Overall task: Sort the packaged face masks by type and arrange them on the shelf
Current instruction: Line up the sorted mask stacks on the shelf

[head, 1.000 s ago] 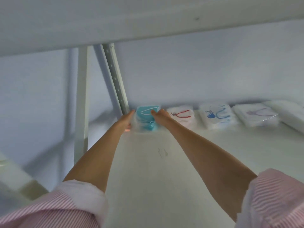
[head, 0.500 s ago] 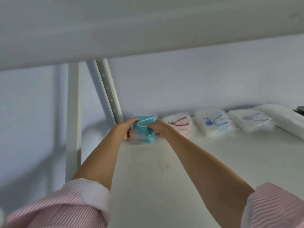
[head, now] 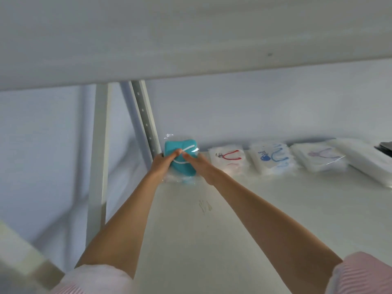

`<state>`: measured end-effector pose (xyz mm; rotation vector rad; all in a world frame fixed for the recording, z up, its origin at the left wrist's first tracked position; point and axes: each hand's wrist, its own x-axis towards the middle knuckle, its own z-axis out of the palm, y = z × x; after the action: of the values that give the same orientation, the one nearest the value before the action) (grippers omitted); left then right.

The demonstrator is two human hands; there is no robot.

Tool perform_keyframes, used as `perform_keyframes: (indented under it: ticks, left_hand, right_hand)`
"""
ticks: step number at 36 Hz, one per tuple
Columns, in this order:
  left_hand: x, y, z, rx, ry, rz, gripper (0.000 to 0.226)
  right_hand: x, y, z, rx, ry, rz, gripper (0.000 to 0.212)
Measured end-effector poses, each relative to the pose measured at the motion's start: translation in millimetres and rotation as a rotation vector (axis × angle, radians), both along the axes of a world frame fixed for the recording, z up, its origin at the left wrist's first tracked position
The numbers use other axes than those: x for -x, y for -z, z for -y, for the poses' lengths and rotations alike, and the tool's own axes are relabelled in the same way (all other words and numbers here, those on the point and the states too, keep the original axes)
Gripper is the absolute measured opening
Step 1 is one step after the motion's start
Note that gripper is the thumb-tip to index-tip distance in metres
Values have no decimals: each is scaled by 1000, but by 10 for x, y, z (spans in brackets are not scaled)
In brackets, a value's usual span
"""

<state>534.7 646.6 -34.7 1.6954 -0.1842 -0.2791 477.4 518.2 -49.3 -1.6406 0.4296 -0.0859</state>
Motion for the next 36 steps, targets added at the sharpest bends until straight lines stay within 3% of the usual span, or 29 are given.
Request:
perform_keyframes:
  ticks: [1,3,7,8,13,18,28,32,36]
  left_hand:
    - [69,-26,-5,23,-4,47,29]
    - [252,-98,-3,100,17,119,22]
    - [573,-169,0,205,85,259,57]
    - [642,-170,-3,218,112,284,63]
    - [955,-53,24,267,275,284,64]
    - [1208,187,50,218,396,227,75]
    - [1282,201,73,198,368,241,80]
    - [1213,202,102,116,284,247,83]
    - [1230,-7,295,101,223,292,70]
  right_hand:
    - [-11,40,41,6,-2,38,113]
    - [142,-47,111,22,-17,131,112]
    - [642,-328,241,-29,-189,346,45]
    - [741,-352,278,-27,-203,377,41]
    - [1103,-217,382,56,-70,412,74]
    - [1334,217,384,132,-36,380,78]
    - [1388,204,329,63,-94,351,89]
    - [1376,208,362,57,-84,342,78]
    - [1487,-5,491,-1,-69,408,61]
